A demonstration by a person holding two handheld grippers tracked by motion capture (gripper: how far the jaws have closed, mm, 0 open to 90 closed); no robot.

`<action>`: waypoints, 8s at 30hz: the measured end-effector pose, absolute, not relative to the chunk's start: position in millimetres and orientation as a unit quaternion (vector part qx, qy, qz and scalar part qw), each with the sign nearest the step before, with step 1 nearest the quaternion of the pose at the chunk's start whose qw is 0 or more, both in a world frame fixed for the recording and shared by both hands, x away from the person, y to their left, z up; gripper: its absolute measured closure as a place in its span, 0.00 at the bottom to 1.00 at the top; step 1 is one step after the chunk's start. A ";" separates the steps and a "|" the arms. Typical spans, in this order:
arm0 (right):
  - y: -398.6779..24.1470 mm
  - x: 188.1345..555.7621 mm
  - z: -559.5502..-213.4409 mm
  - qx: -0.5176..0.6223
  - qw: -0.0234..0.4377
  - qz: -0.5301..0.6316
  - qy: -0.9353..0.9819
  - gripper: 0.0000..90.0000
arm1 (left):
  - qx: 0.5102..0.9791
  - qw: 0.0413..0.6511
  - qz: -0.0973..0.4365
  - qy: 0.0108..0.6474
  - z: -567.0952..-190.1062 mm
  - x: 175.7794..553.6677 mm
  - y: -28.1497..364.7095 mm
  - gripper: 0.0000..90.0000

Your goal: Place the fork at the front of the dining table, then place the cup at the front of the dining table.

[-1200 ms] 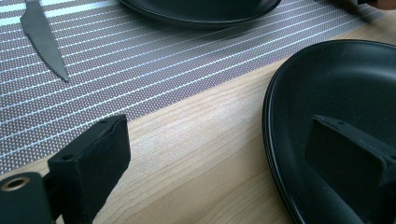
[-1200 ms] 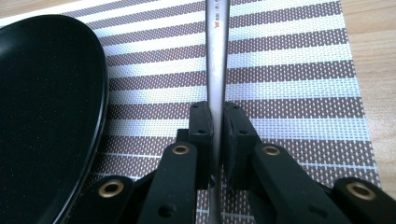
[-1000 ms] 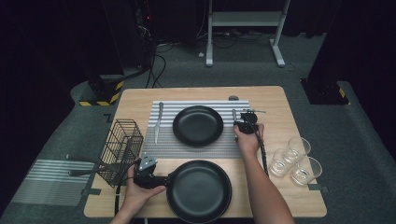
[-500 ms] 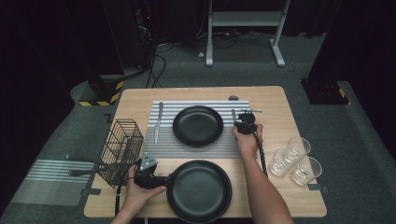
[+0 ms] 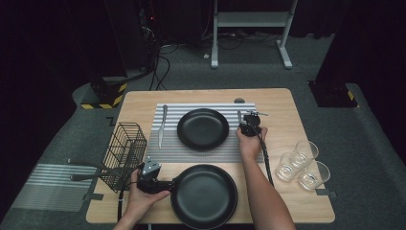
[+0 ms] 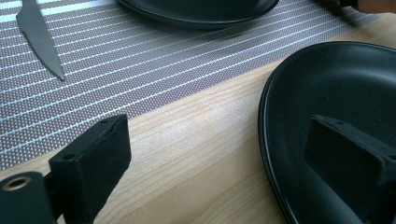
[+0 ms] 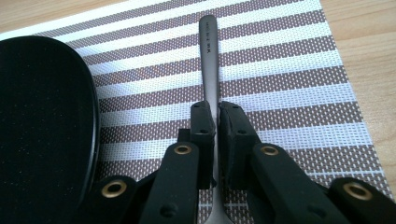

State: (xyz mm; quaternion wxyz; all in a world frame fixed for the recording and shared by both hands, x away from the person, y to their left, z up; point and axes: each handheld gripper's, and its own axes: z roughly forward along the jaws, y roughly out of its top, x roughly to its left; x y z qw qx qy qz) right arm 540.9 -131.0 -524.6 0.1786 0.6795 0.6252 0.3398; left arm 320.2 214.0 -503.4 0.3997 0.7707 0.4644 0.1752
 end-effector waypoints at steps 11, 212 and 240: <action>-135.0 540.3 -521.4 0.674 0.147 0.360 0.629 0.70 | 0.770 0.404 0.171 0.463 -502.7 320.3 213.6 0.09; -214.9 328.1 -450.9 0.519 0.204 0.394 0.731 0.22 | 0.783 0.441 0.128 0.420 -490.4 315.9 186.8 0.05; -144.7 346.0 -409.7 0.440 0.176 0.421 0.773 0.22 | 0.799 0.467 0.103 0.364 -474.5 324.6 151.9 0.04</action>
